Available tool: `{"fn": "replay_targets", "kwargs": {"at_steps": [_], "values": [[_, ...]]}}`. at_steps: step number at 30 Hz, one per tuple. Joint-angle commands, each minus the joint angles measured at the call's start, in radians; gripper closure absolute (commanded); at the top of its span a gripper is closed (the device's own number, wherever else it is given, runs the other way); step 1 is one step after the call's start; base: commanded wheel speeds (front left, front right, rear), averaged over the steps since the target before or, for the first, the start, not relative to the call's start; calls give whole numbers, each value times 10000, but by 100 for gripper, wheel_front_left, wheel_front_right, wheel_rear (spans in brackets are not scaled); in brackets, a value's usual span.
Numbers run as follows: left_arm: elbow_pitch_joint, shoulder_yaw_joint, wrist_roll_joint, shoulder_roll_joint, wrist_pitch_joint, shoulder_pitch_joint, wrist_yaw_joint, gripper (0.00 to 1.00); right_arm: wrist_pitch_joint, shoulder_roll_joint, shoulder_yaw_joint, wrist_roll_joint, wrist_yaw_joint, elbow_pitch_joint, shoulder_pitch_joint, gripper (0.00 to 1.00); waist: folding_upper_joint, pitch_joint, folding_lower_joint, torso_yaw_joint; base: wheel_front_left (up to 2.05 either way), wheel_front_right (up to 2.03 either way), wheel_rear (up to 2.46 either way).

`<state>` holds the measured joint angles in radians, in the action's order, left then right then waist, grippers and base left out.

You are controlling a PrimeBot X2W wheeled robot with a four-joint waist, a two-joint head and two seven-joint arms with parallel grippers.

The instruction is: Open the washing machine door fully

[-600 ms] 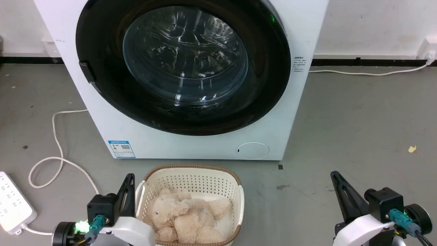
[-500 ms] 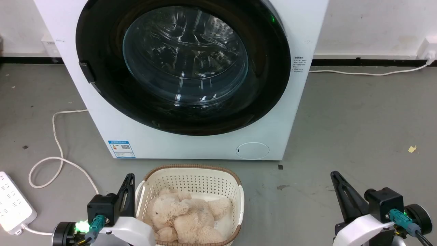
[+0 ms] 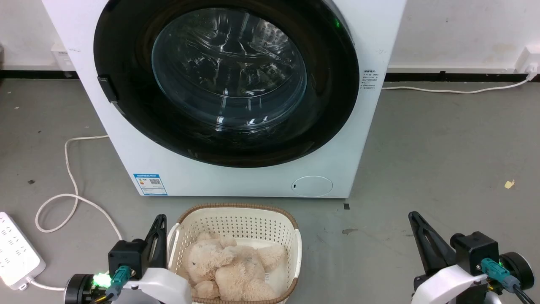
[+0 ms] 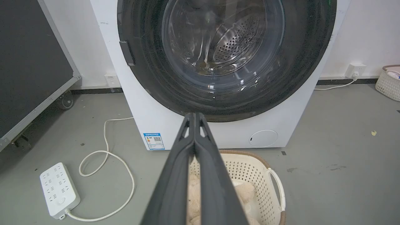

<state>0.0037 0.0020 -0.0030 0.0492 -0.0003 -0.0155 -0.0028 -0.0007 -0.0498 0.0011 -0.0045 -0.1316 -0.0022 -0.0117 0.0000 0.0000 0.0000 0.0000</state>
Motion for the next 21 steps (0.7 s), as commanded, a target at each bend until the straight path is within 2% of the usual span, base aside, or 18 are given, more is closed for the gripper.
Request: {"fn": "replay_targets", "kwargs": {"at_steps": [1,21], "values": [[-37,-20,30,10,3,155,28,100,7,-4,-11,45,9,22,117,100,0,0,0,0,0,0,0],[-37,-20,30,10,3,155,28,100,7,-4,-11,45,9,22,117,100,0,0,0,0,0,0,0]]}}
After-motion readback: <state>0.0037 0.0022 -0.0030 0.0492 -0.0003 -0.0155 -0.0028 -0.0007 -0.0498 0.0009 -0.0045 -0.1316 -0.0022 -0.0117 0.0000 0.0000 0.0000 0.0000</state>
